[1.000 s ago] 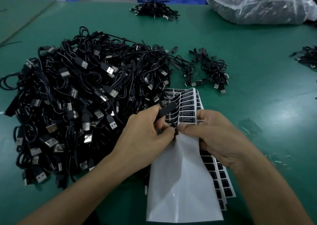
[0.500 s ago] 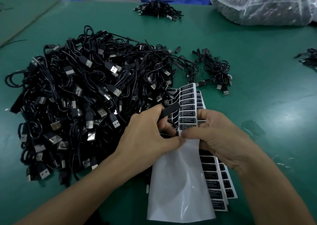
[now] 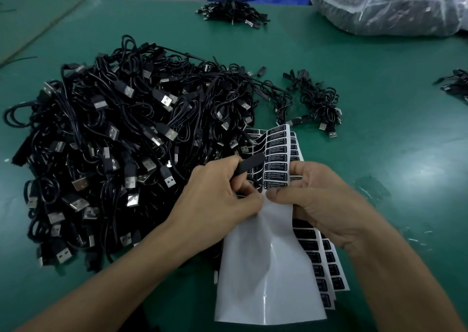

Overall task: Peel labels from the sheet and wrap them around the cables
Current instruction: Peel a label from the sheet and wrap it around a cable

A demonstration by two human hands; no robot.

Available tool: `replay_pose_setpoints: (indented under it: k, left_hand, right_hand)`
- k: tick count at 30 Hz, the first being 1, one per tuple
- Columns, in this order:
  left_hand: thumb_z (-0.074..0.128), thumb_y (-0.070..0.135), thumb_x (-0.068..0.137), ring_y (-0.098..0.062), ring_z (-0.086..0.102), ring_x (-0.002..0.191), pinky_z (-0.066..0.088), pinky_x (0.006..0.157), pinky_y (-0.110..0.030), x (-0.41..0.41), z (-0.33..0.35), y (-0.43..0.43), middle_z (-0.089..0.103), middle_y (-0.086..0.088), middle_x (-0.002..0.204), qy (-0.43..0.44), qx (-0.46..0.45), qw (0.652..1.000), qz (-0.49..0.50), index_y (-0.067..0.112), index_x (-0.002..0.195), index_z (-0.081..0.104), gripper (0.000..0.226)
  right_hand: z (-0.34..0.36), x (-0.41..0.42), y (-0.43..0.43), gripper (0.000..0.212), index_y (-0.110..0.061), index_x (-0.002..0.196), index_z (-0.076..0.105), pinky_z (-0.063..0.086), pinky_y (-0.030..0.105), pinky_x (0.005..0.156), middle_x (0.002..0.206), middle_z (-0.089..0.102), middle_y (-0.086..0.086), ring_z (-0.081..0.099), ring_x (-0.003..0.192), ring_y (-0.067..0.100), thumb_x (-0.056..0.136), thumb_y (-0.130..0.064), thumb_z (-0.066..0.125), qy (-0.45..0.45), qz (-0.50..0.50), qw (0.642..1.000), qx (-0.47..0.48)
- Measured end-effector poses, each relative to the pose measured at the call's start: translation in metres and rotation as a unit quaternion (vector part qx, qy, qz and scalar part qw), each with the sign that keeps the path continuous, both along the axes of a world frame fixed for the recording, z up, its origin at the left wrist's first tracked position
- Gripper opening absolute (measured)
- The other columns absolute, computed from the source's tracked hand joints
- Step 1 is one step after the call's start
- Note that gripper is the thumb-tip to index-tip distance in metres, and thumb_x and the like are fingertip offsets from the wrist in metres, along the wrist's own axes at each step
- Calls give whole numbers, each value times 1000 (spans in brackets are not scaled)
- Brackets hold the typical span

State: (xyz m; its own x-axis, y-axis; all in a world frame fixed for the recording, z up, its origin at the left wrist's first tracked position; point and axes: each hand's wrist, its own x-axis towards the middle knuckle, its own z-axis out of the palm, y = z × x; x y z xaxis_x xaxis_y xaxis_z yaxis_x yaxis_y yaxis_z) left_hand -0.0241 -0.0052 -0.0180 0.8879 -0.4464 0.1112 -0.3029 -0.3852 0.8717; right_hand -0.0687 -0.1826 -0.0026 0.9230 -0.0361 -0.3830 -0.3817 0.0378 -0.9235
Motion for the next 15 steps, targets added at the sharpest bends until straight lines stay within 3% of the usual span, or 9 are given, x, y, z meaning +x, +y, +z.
replay_pose_setpoints:
  k: [4, 8, 11, 14, 15]
  left_hand:
    - [70, 24, 70, -29, 61, 56, 54, 53, -46, 0, 1, -1, 69, -3, 68, -4, 4, 1000, 11, 28, 65, 40, 31]
    - [68, 26, 68, -27, 63, 55, 53, 52, -47, 0, 3, -1, 70, -1, 68, 4, 3, 1000, 20, 25, 63, 34, 34]
    - [66, 20, 69, -29, 58, 51, 50, 49, -46, 0, 6, 1, 68, -16, 71, 7, -12, 999, 45, 17, 65, 32, 35]
    - [69, 13, 73, -24, 47, 46, 43, 41, -35, 6, 10, 4, 57, -27, 71, 31, -51, 995, 81, 16, 67, 31, 39]
    - [70, 11, 75, -18, 45, 44, 41, 40, -29, 8, 11, 5, 54, -28, 70, 43, -72, 992, 92, 19, 67, 32, 40]
  right_hand:
    - [-1, 1, 0, 31, -5, 110, 62, 61, 47, 83, 92, 77, 20, 76, 85, 33, 84, 10, 70, 1, -14, 1000, -12]
    - [1, 0, -1, 27, -9, 101, 62, 60, 35, 59, 73, 75, 12, 72, 65, 22, 82, 8, 72, -4, -24, 999, -49]
    - [2, -3, -7, 25, -21, 96, 64, 57, 36, 62, 74, 76, 6, 70, 63, 24, 78, -11, 78, -36, -37, 982, -181]
    - [2, -5, -8, 29, -27, 93, 59, 37, 13, 45, 56, 64, -11, 48, 43, 1, 73, -25, 81, -61, -30, 934, -350]
    - [1, -6, -7, 37, -31, 95, 54, 36, 13, 46, 59, 61, -14, 50, 49, -1, 71, -31, 83, -57, -29, 914, -400]
